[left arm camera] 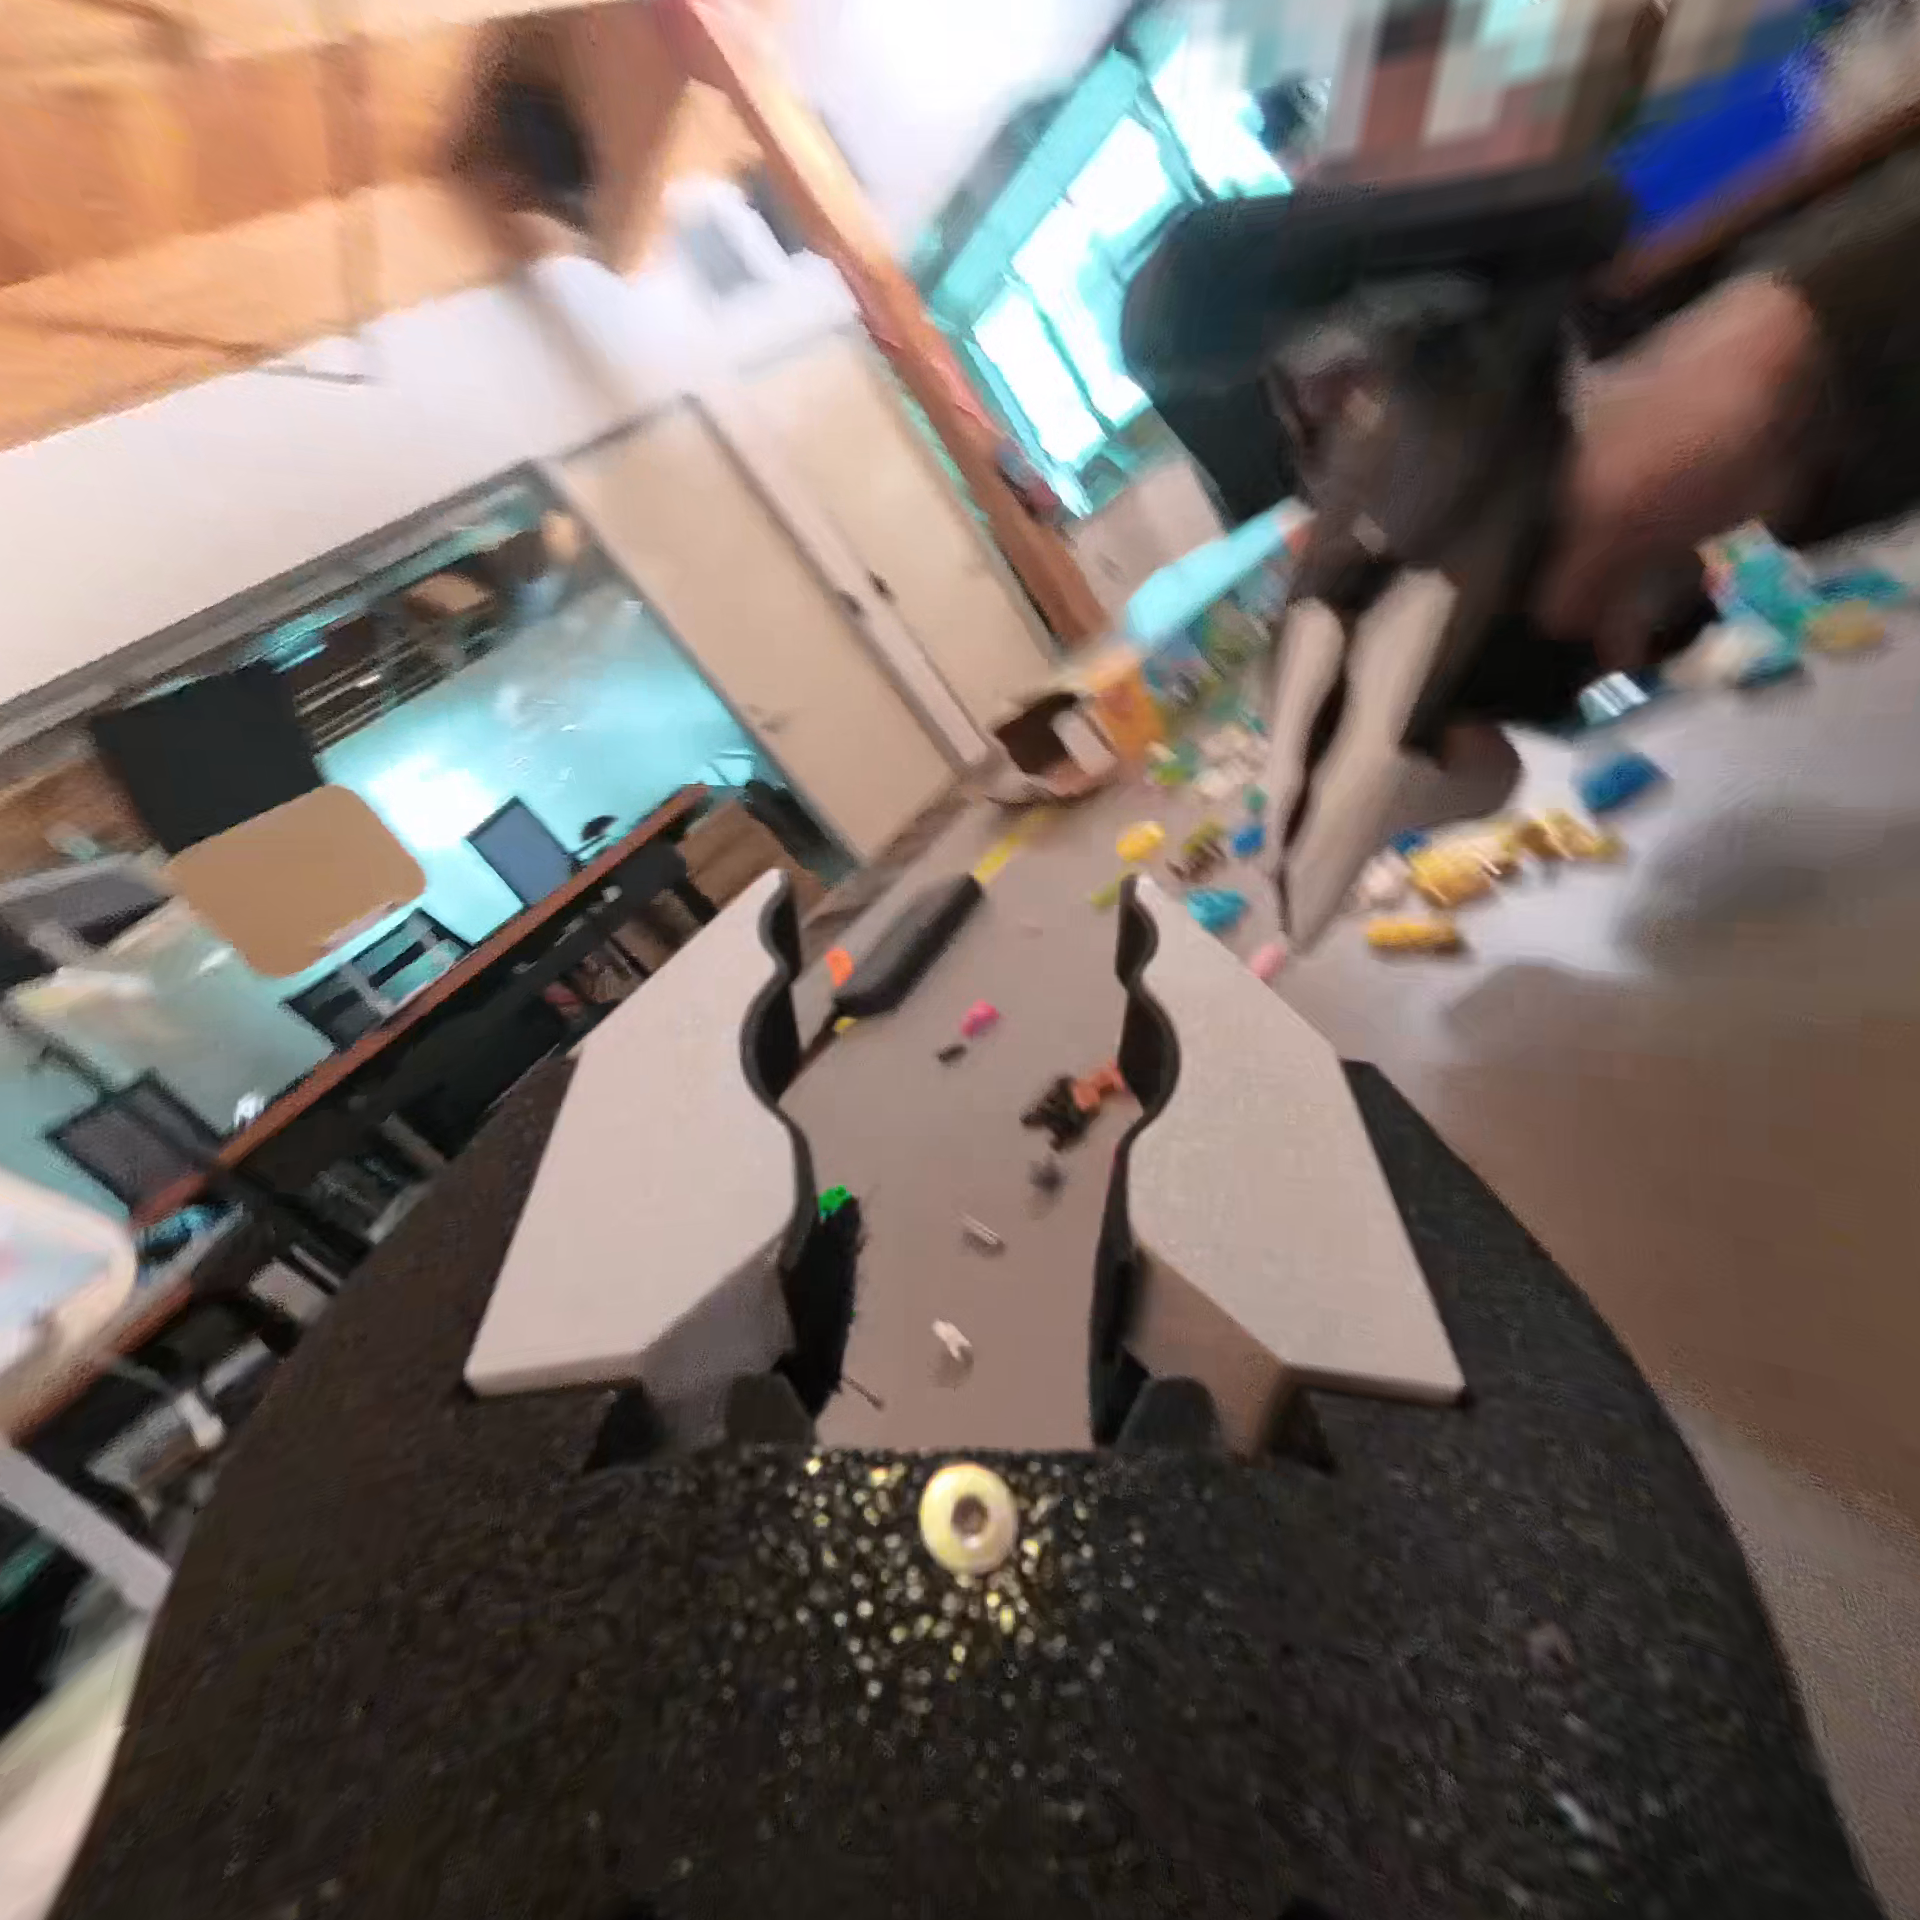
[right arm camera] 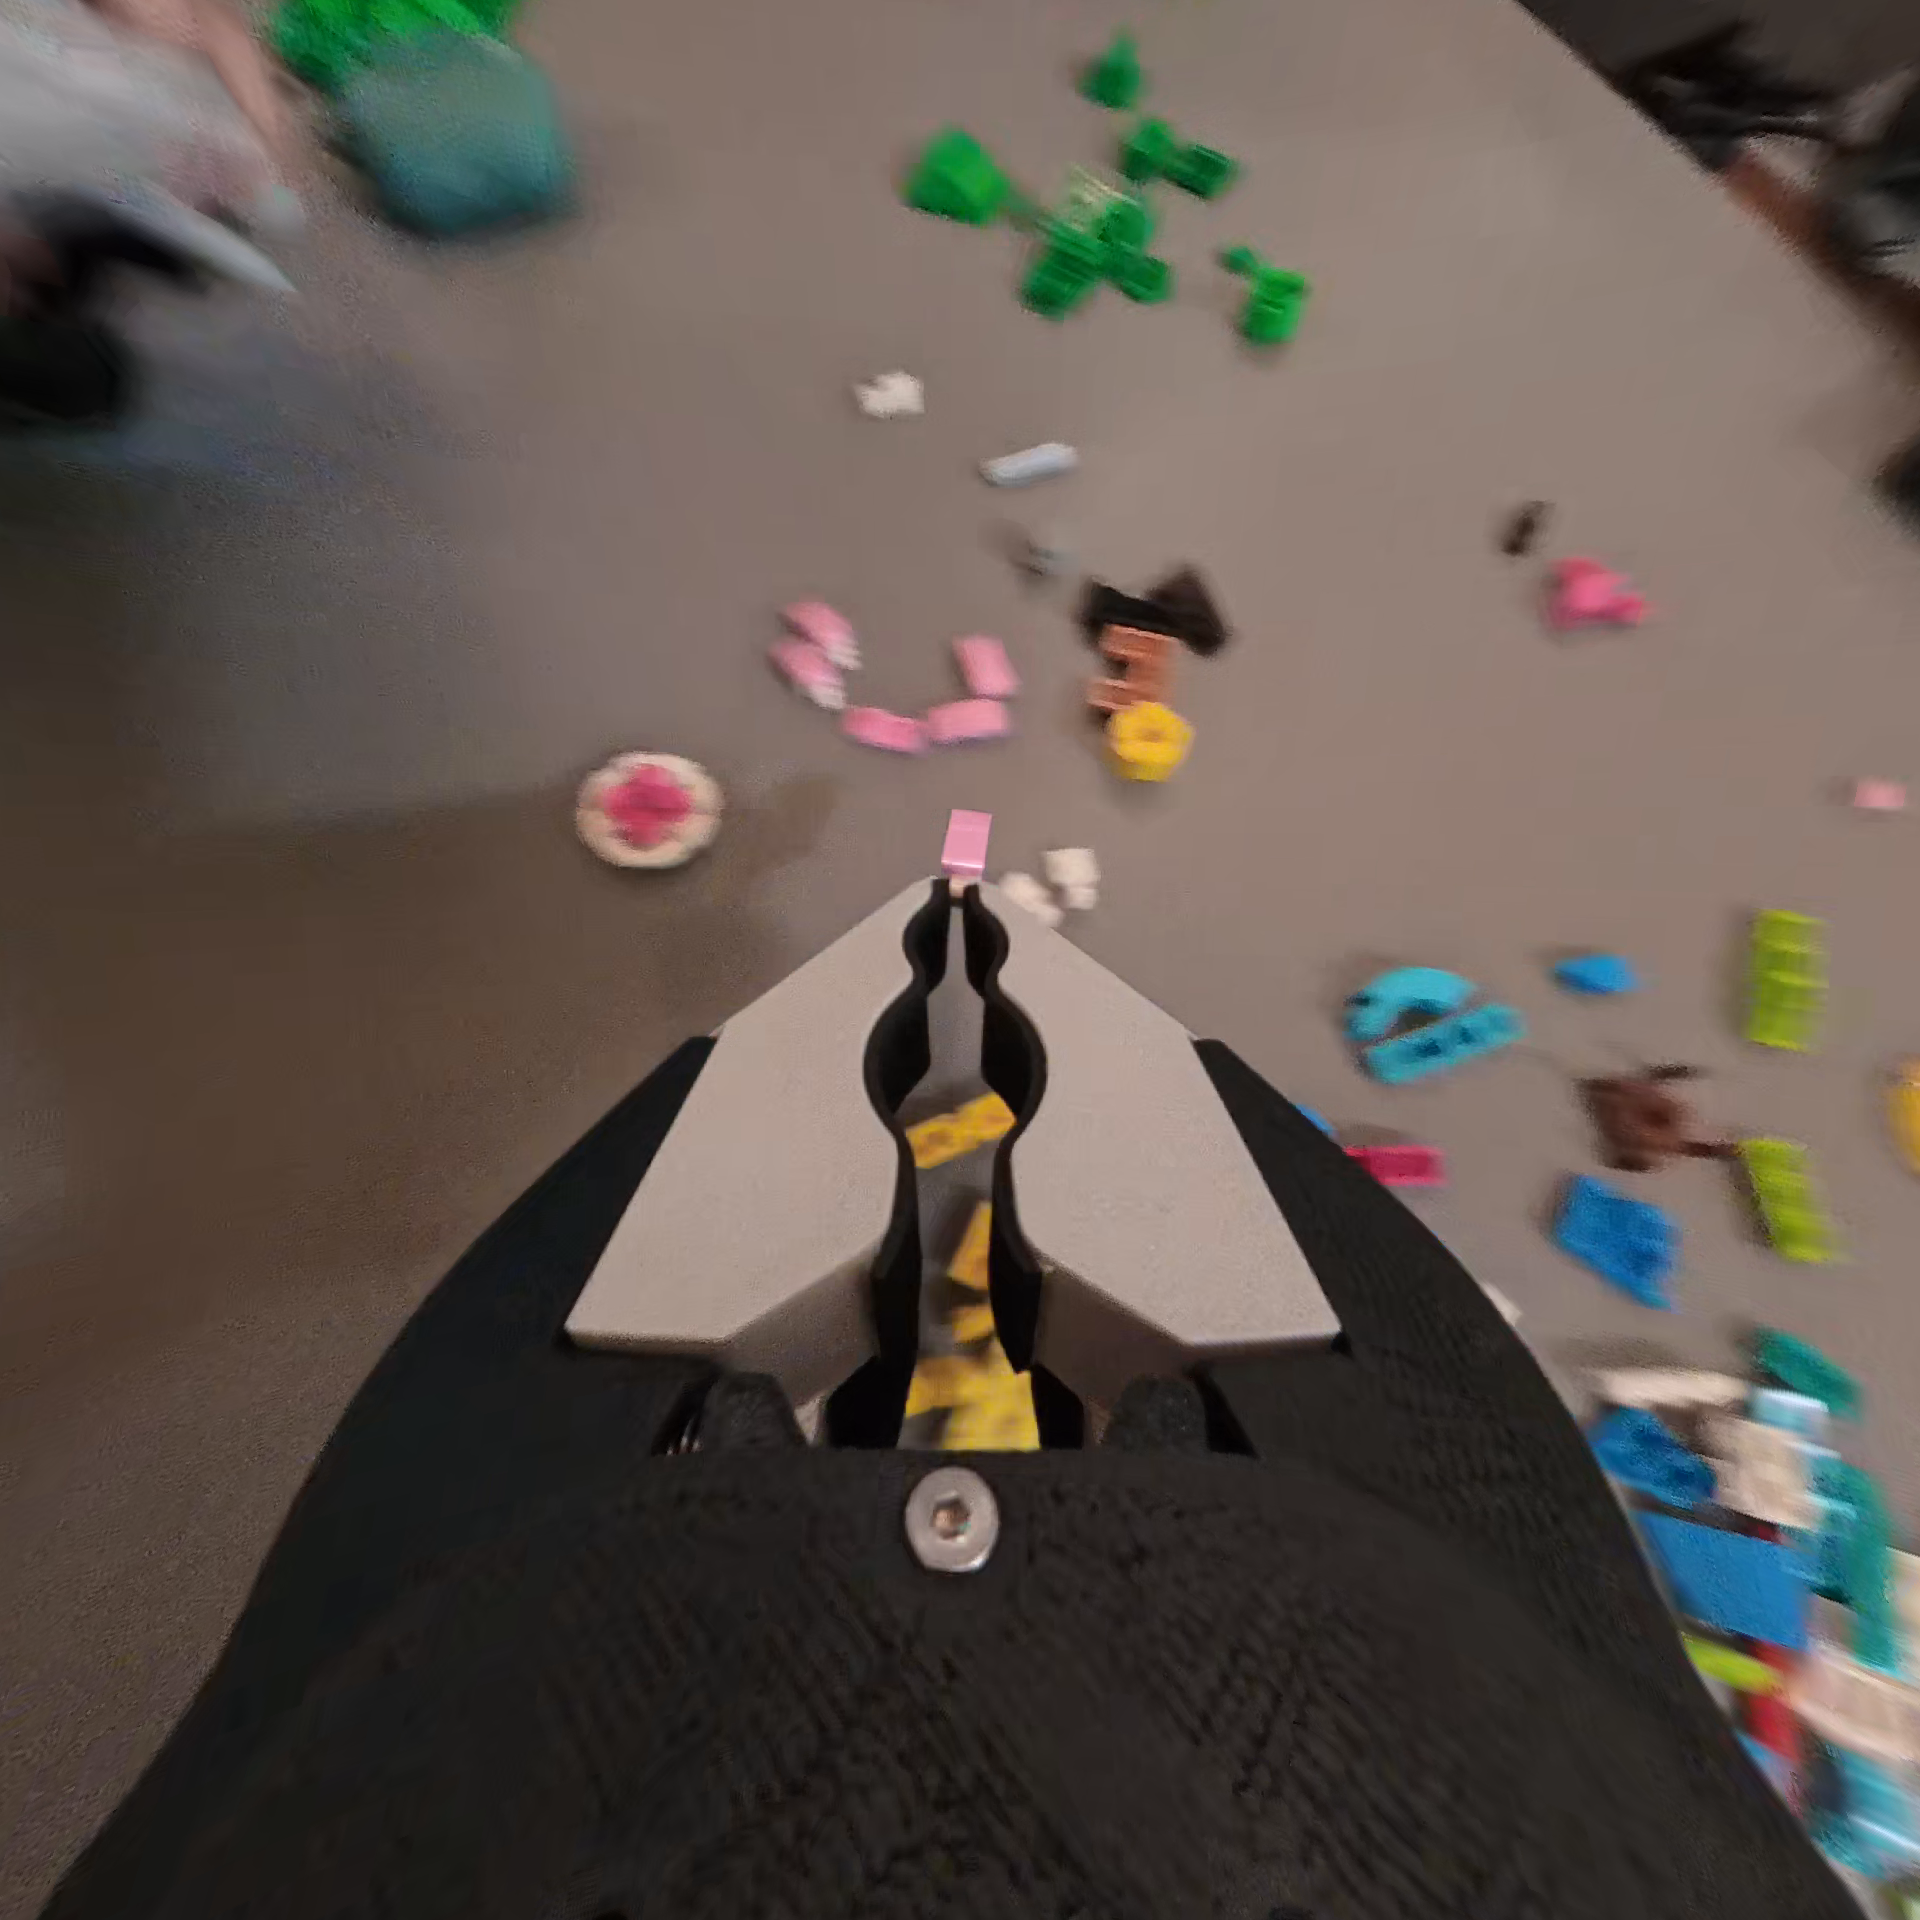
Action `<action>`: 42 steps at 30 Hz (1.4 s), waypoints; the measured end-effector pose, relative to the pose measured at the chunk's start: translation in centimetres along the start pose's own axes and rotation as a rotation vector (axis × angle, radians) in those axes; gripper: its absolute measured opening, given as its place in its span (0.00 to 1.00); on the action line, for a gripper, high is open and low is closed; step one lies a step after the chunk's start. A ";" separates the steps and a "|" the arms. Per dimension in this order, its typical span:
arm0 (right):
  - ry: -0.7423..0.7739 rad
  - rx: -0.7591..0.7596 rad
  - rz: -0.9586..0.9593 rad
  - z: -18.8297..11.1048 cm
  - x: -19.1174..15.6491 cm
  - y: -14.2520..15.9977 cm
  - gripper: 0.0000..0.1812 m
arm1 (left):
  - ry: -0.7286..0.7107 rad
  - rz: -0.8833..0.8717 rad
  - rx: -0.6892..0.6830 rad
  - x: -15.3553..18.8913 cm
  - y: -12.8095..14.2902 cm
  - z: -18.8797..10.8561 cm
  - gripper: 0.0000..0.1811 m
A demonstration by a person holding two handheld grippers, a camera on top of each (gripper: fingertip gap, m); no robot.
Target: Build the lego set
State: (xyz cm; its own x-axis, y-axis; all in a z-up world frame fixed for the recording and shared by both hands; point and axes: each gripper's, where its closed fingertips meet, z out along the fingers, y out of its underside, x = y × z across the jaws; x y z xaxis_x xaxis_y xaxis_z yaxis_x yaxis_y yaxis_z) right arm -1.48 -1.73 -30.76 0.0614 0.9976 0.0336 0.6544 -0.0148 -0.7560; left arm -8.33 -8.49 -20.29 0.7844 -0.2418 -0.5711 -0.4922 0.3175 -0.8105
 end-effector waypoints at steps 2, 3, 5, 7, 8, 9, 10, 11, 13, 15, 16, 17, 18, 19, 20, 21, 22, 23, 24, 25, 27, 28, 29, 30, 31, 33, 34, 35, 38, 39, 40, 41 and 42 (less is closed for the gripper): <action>0.051 -0.060 -0.029 0.6 2.4 0.3 0.01 | -0.066 -0.132 0.017 -2.6 0.7 0.7 0.31; 0.068 -0.094 -0.049 0.9 3.5 0.6 0.01 | -0.075 -0.168 0.002 -3.3 1.5 1.1 0.32; 0.076 -0.161 -0.089 1.6 5.3 1.1 0.01 | -0.093 -0.208 -0.009 -4.2 2.7 1.5 0.32; 0.026 -0.192 -0.113 2.4 5.7 1.3 0.01 | -0.096 -0.237 -0.008 -4.3 3.5 1.4 0.30; 0.011 -0.210 -0.115 2.7 5.9 1.5 0.01 | -0.078 -0.253 -0.011 -4.1 3.8 1.3 0.29; -0.004 -0.226 -0.115 3.0 6.1 1.6 0.01 | -0.065 -0.269 -0.014 -3.9 3.9 1.2 0.29; -0.023 -0.235 -0.114 3.2 6.0 1.7 0.01 | -0.056 -0.280 -0.014 -3.8 4.0 1.0 0.29; -0.029 -0.232 -0.100 3.3 6.1 1.6 0.01 | -0.048 -0.290 -0.013 -3.7 4.0 1.0 0.29; -0.052 -0.248 -0.058 3.1 6.0 1.6 0.09 | -0.029 -0.307 -0.010 -3.4 4.1 1.0 0.29; -0.031 -0.226 -0.049 2.1 6.3 1.2 0.12 | -0.020 -0.309 -0.014 -3.1 4.0 1.1 0.29; -0.033 -0.199 -0.048 1.5 6.0 0.9 0.12 | -0.017 -0.306 -0.013 -3.0 4.0 1.1 0.29; -0.063 -0.173 -0.045 0.9 5.2 0.6 0.12 | -0.011 -0.301 -0.012 -2.9 3.9 1.1 0.28; -0.114 -0.152 -0.045 0.5 4.1 0.5 0.10 | -0.006 -0.298 -0.011 -2.7 3.8 1.1 0.28; -0.159 -0.143 -0.049 0.2 3.0 0.7 0.09 | 0.002 -0.298 -0.012 -2.6 3.8 1.1 0.28; -0.180 -0.149 -0.061 0.2 2.3 1.0 0.08 | 0.011 -0.302 -0.012 -2.4 3.8 1.2 0.28; -0.183 -0.157 -0.087 0.4 1.8 1.4 0.08 | 0.024 -0.309 -0.012 -2.2 3.8 1.2 0.27; -0.173 -0.166 -0.113 0.7 1.7 1.7 0.08 | 0.036 -0.318 -0.014 -2.0 3.8 1.3 0.27; -0.174 -0.174 -0.127 1.0 1.5 2.0 0.07 | 0.046 -0.327 -0.019 -1.8 3.9 1.3 0.27; -0.175 -0.177 -0.131 1.2 1.4 2.1 0.07 | 0.055 -0.335 -0.024 -1.7 4.0 1.4 0.26; -0.181 -0.176 -0.130 1.4 1.4 2.2 0.07 | 0.064 -0.342 -0.026 -1.6 4.0 1.4 0.25; -0.196 -0.170 -0.124 1.7 1.4 2.3 0.07 | 0.071 -0.352 -0.028 -1.6 4.1 1.4 0.25; -0.210 -0.164 -0.120 1.8 1.4 2.3 0.07 | 0.077 -0.356 -0.029 -1.6 4.1 1.4 0.25; -0.223 -0.164 -0.116 2.0 1.4 2.3 0.07 | 0.081 -0.361 -0.028 -1.6 4.1 1.4 0.25; -0.228 -0.152 -0.114 2.1 1.5 2.2 0.06 | 0.083 -0.364 -0.024 -1.7 4.0 1.3 0.24; -0.240 -0.147 -0.115 2.2 1.4 2.1 0.05 | 0.083 -0.366 -0.021 -1.7 4.0 1.3 0.24; -0.252 -0.140 -0.124 2.4 1.4 2.0 0.05 | 0.085 -0.363 -0.020 -1.8 4.0 1.3 0.24; -0.259 -0.135 -0.136 2.4 1.3 2.0 0.04 | 0.088 -0.360 -0.022 -1.7 4.0 1.3 0.24; -0.260 -0.127 -0.153 2.4 1.2 2.0 0.04 | 0.092 -0.359 -0.022 -1.7 4.0 1.3 0.24; -0.268 -0.116 -0.174 2.4 1.0 2.0 0.01 | 0.125 -0.374 -0.013 -1.0 4.1 1.3 0.24; -0.272 -0.115 -0.174 2.4 0.9 2.1 0.01 | 0.141 -0.378 -0.018 -0.7 4.1 1.3 0.24; -0.275 -0.115 -0.170 2.3 0.8 2.1 0.01 | 0.159 -0.374 -0.023 -0.4 4.1 1.3 0.24; -0.279 -0.107 -0.164 2.2 0.7 1.9 0.01 | 0.183 -0.367 -0.034 -0.1 4.1 1.4 0.23; -0.286 -0.094 -0.152 1.9 0.5 1.6 0.01 | 0.216 -0.360 -0.062 0.3 4.2 1.6 0.23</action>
State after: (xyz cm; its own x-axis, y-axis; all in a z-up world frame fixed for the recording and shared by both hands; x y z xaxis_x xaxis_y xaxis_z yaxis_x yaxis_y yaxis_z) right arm -1.86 -1.09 -33.21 -0.2480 0.9673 -0.0536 0.7072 0.1430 -0.6924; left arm -9.62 -5.76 -23.66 0.8164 -0.5161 -0.2590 -0.2282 0.1236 -0.9657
